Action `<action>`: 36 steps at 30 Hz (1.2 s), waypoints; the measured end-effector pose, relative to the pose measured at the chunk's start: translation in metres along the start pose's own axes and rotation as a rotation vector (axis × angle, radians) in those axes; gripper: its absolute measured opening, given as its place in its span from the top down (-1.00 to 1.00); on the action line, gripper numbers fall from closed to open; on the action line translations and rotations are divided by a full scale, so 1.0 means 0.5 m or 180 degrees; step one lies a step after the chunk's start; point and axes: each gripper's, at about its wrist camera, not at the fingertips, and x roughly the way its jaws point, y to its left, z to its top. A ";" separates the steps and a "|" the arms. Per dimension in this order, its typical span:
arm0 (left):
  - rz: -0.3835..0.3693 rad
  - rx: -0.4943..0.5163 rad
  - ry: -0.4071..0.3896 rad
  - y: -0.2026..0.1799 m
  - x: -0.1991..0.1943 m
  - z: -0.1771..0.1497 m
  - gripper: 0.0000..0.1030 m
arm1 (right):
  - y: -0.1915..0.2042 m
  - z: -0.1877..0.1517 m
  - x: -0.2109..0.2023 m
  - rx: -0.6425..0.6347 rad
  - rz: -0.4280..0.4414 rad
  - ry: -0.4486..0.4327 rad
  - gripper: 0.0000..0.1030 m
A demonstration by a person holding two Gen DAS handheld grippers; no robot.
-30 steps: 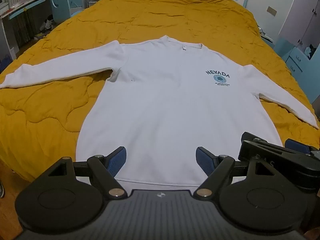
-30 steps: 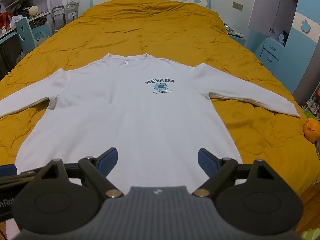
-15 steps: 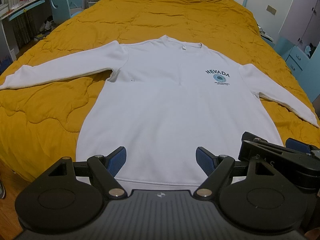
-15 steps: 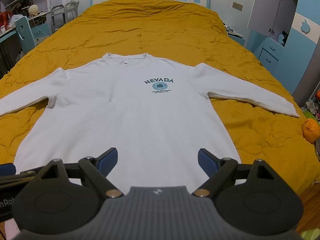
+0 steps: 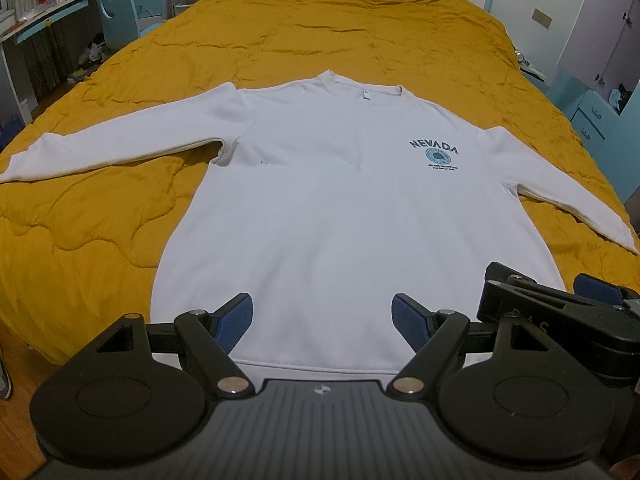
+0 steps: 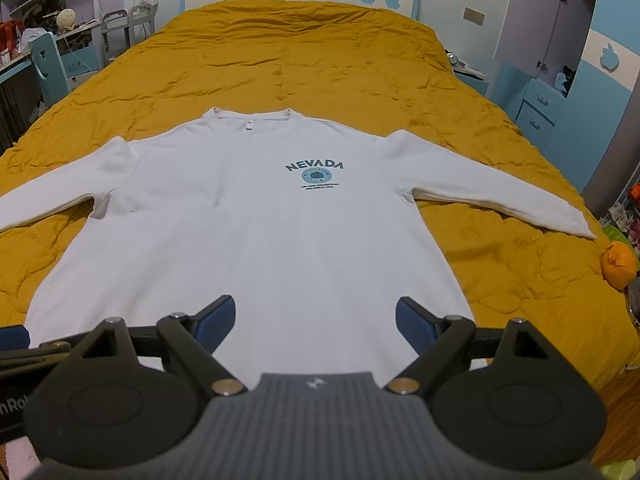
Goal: Fold small clothes
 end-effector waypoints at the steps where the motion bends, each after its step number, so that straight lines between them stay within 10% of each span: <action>1: 0.0000 -0.0002 0.0000 0.000 0.000 0.000 -0.80 | 0.001 0.000 -0.001 0.0001 -0.0002 -0.0002 -0.61; 36: -0.0015 -0.0019 0.0099 0.002 0.011 -0.006 -0.80 | 0.005 0.001 0.001 0.0012 -0.0030 0.0026 -0.61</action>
